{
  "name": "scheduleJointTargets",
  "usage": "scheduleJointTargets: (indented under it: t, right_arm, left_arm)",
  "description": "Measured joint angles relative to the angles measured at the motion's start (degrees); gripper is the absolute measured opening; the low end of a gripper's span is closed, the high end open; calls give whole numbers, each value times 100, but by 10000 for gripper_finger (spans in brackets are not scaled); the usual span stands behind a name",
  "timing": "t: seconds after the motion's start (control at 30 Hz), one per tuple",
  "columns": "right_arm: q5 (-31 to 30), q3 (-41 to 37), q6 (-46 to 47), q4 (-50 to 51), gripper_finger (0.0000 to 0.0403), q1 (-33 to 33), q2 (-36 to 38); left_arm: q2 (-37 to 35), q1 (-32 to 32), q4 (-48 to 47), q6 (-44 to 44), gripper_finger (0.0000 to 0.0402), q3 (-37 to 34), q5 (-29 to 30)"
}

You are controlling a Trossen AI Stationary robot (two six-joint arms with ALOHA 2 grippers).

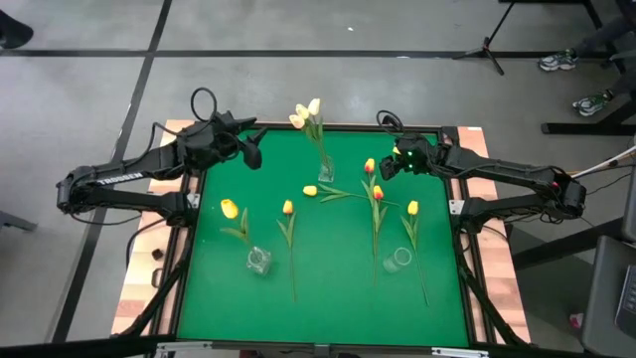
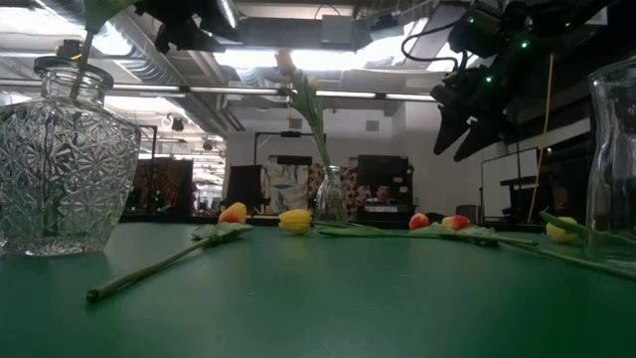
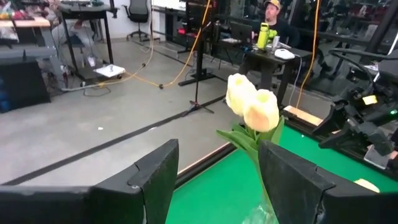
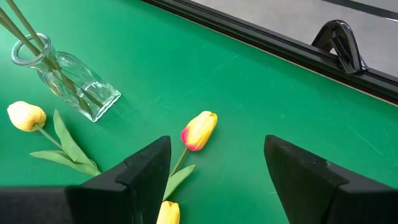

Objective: Sort flowers into vase by color
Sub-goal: Put the left yellow tulip into the bottom left transparent vase

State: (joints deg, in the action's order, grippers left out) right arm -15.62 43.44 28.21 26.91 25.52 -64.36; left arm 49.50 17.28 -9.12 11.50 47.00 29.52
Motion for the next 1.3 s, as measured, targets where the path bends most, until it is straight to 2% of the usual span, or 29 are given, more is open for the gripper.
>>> scheduleJointTargets:
  t: [0.4,0.6,0.7,0.8,1.03,1.17,1.3]
  right_arm:
    - [183,0,-192,-46,257,0,-233]
    - [1124,0,-584,-431,257,2,-220]
    - [1626,0,-602,-610,257,0,-220]
    - [1799,0,-602,-703,257,-71,-220]
    - [1435,6,-1200,-1193,257,-458,-357]
    - [1309,9,-1564,-1850,257,-757,-777]
    - [1177,246,-1999,-1964,257,-949,-1376]
  left_arm:
    - [0,0,-204,10,217,0,4]
    - [0,0,-183,-427,217,0,26]
    - [0,1,-162,-484,217,0,238]
    - [0,2,-228,-476,217,0,295]
    - [0,2,-298,-465,217,0,293]
    - [0,1,-305,-453,217,0,293]
    - [0,2,-327,-426,217,0,295]
